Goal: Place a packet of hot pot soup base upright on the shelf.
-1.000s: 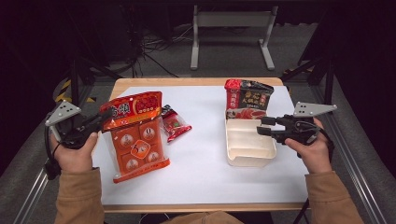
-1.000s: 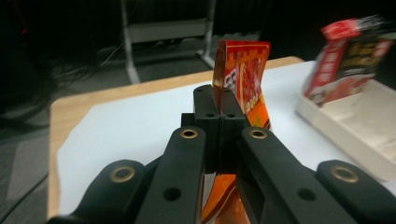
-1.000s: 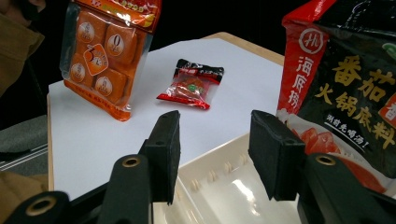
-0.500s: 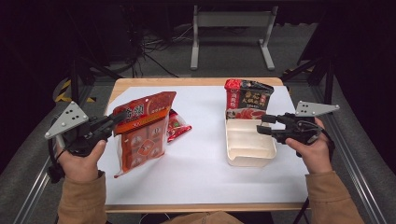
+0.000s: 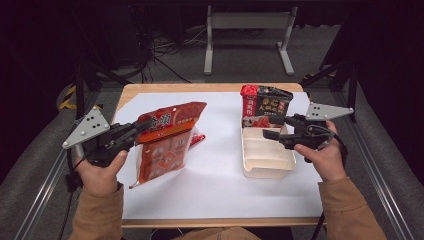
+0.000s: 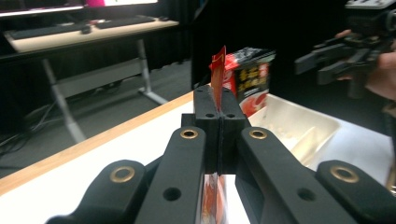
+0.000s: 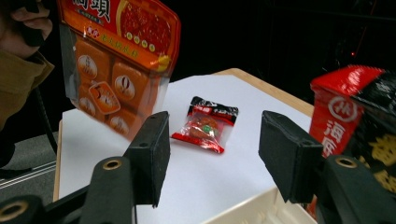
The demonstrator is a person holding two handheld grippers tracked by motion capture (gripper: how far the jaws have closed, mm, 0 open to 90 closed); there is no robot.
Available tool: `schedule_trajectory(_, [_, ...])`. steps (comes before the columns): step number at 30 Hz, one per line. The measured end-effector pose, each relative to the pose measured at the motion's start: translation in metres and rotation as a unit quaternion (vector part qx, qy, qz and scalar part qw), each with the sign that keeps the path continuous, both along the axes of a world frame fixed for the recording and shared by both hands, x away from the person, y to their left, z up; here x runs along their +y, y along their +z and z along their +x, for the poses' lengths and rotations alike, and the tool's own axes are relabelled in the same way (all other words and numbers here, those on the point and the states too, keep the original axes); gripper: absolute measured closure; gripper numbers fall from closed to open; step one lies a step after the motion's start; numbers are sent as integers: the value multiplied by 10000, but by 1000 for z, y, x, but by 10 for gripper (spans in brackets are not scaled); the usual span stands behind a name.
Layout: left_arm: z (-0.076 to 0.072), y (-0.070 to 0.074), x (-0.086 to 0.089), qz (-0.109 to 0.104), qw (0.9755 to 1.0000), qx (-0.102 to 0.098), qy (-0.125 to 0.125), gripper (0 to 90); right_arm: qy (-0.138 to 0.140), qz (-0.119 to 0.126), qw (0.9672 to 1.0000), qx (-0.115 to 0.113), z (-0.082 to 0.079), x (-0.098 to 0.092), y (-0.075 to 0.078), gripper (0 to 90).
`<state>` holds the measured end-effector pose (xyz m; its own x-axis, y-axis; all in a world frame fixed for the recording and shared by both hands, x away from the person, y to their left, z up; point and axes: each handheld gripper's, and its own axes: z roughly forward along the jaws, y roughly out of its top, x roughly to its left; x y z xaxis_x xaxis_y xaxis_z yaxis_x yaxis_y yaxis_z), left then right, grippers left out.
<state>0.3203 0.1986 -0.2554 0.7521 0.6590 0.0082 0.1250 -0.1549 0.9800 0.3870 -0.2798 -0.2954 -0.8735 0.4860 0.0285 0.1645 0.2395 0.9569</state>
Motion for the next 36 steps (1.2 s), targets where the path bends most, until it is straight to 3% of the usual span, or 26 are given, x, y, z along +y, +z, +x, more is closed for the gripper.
schedule_trajectory(14, [-8,6,-29,51,9986,-187,-489,900,329,-14,9991,-267,3,40,14,404])
schedule_trajectory(20, [-9,6,-36,8,9973,-200,-703,900,502,70,9984,-230,7,55,12,390])
schedule_trajectory(25, [-11,5,-43,41,9958,-300,-865,900,652,-8,9977,-188,9,67,7,379])
schedule_trajectory(36, [-14,4,-53,37,9934,-379,-1080,900,1149,79,9933,-94,11,91,-2,368])
